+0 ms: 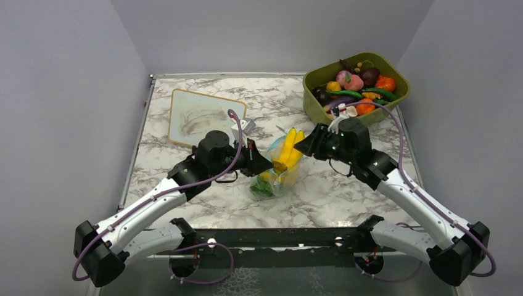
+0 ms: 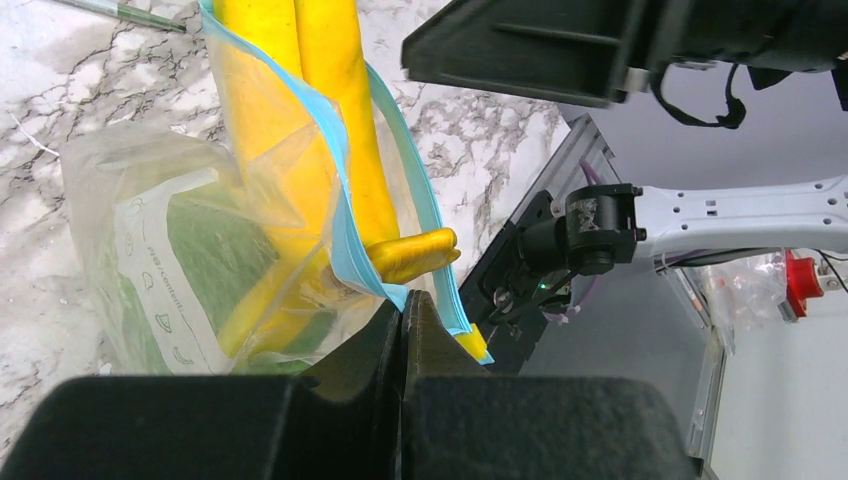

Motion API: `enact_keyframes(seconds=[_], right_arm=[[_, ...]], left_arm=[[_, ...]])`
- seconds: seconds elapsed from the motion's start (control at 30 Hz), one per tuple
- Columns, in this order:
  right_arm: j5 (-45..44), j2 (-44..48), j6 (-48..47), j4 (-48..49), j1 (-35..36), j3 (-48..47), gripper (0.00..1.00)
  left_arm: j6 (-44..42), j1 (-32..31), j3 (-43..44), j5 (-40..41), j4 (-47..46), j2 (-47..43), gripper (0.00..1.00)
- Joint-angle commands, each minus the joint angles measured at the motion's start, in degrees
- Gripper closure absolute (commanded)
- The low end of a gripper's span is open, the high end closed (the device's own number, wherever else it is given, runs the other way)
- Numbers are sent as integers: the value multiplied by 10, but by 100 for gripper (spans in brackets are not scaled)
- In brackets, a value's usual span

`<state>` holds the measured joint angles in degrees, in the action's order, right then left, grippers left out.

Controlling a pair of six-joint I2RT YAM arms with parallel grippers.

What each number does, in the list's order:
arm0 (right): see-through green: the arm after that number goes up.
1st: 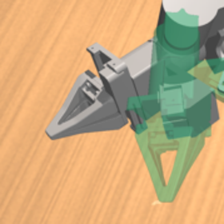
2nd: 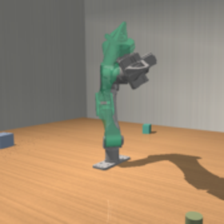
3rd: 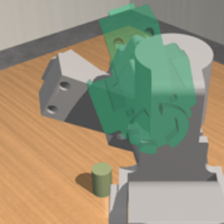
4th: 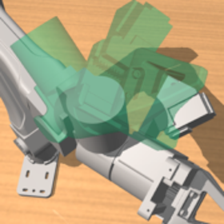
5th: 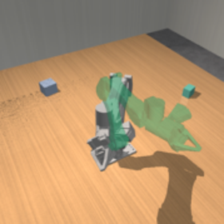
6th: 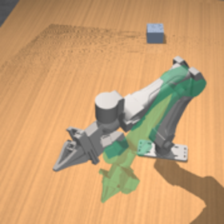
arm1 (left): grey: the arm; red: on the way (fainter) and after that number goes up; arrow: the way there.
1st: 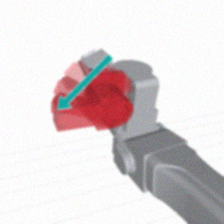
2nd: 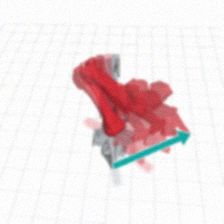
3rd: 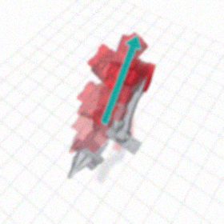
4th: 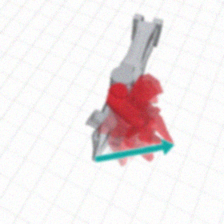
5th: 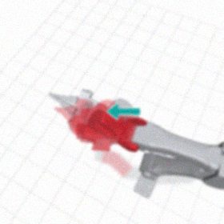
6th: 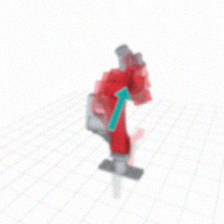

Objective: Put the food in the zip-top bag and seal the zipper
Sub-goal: Adjust the zipper food storage bag at the center of the board.

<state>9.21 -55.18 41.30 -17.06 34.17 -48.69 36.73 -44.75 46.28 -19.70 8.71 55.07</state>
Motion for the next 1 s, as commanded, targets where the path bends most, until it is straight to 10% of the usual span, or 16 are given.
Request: enact_keyframes(seconds=[0.0,0.4,0.67,0.97], right_arm=[[-145,-43,189,-219,0,-62,60],[-109,-50,280,-205,0,-25,66],[-73,-51,216,-140,0,-23,98],[15,14,133,-15,0,28,99]], left_arm=[[-13,-2,5,-14,-1,-14,100],[-15,-2,2,-14,-7,-14,100],[-18,-2,3,-5,-1,-17,99],[-119,-2,101,115,112,-23,54]])
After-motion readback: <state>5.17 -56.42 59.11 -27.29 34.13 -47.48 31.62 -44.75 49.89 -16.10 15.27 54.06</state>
